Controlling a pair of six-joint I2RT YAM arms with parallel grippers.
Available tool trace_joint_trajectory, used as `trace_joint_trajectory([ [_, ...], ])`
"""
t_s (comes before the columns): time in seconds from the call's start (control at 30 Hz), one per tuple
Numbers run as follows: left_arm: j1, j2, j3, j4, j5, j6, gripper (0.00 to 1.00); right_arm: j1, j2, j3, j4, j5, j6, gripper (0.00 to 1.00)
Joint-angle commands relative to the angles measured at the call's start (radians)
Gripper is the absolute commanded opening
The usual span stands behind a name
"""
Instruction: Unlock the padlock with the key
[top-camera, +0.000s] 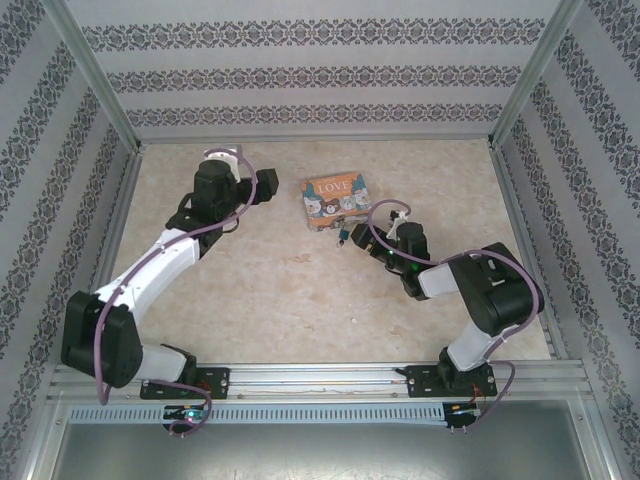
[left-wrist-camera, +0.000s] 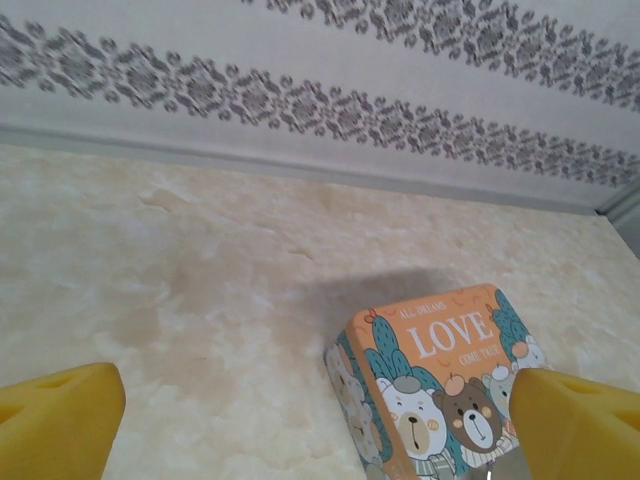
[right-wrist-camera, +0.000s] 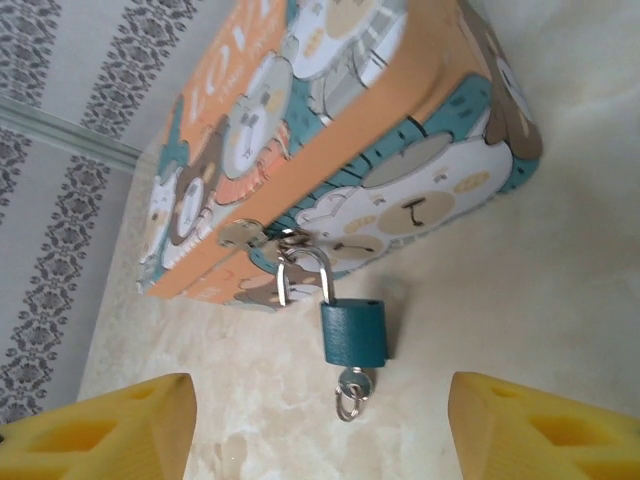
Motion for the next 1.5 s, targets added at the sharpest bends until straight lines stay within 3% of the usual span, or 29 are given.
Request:
trace_joint_trajectory([
  [0.0, 0.035, 0.059, 0.060, -0.014, 0.184, -0.013, 0.99, -0.010, -0.044, -0.018, 0.000, 0.019, -0.062, 0.77],
  [0.27, 0.064, 0.262, 0.254, -0.143, 0.355, 0.069, 1.00, -0.030, -0.049, 0.001, 0.053, -0.029, -0.020, 0.98],
  [0.47, 0.075, 0.433, 0.413, -0.240, 0.477, 0.120, 1.00, -0.032, -0.013, 0.022, 0.059, -0.049, 0.010, 0.98],
  [0.83, 0.075, 0.719, 0.659, -0.356, 0.586, 0.126, 0.97, -0.021, 0.072, 0.111, 0.071, -0.056, 0.039, 0.98],
  [1.0, 0.054, 0.806, 0.751, -0.442, 0.594, 0.144, 0.96, -0.009, 0.119, 0.158, 0.070, -0.056, 0.044, 0.98],
  [1.47, 0.033, 0.844, 0.713, -0.526, 0.525, 0.199, 0.89, 0.000, 0.191, 0.234, 0.052, -0.049, 0.045, 0.98],
])
